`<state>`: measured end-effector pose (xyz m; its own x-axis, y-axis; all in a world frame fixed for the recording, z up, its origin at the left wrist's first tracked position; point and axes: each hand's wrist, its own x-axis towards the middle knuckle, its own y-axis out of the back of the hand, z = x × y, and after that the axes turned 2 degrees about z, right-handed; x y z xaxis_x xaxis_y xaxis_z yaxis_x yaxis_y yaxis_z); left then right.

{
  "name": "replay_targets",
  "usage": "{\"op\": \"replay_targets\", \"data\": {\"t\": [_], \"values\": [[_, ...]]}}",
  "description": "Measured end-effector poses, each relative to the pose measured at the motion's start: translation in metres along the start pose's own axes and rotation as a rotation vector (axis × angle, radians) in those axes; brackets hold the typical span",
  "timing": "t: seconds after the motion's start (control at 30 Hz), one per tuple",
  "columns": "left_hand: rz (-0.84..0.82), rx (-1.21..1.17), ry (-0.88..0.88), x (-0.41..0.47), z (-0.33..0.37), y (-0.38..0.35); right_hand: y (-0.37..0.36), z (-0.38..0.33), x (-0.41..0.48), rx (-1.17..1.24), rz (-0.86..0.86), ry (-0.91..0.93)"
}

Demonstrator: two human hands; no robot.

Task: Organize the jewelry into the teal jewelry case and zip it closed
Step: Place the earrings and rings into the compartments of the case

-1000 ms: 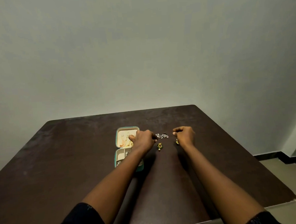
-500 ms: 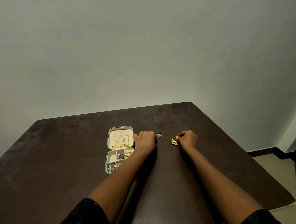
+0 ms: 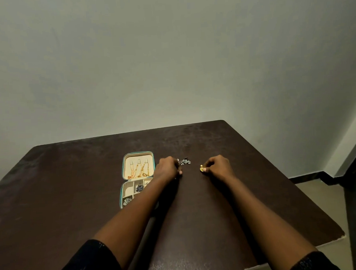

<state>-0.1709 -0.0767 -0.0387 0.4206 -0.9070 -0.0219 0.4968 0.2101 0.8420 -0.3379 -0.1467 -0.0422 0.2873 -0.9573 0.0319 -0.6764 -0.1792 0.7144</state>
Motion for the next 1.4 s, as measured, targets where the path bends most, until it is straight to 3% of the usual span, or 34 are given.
{"op": "replay_targets", "data": {"t": [0.17, 0.4, 0.53, 0.8, 1.13, 1.4], "values": [[0.037, -0.121, -0.016, -0.002, -0.001, 0.003, -0.004, 0.001, 0.000, -0.052, 0.018, 0.011], [-0.064, -0.779, 0.074, -0.010, -0.001, 0.013, -0.012, -0.004, -0.005, 0.046, 0.074, 0.028], [-0.103, -0.987, 0.102, -0.017, -0.002, 0.017, -0.019, -0.013, -0.008, 0.204, 0.084, -0.001], [-0.151, -1.186, 0.138, -0.027, -0.011, 0.027, -0.027, -0.039, -0.019, 0.714, -0.120, -0.093], [-0.122, -1.279, 0.133, -0.043, -0.017, 0.035, -0.034, -0.052, -0.027, 0.909, -0.166, -0.089], [-0.131, -1.243, 0.150, -0.049, -0.022, 0.041, -0.034, -0.063, -0.027, 1.232, -0.259, -0.273]]}}
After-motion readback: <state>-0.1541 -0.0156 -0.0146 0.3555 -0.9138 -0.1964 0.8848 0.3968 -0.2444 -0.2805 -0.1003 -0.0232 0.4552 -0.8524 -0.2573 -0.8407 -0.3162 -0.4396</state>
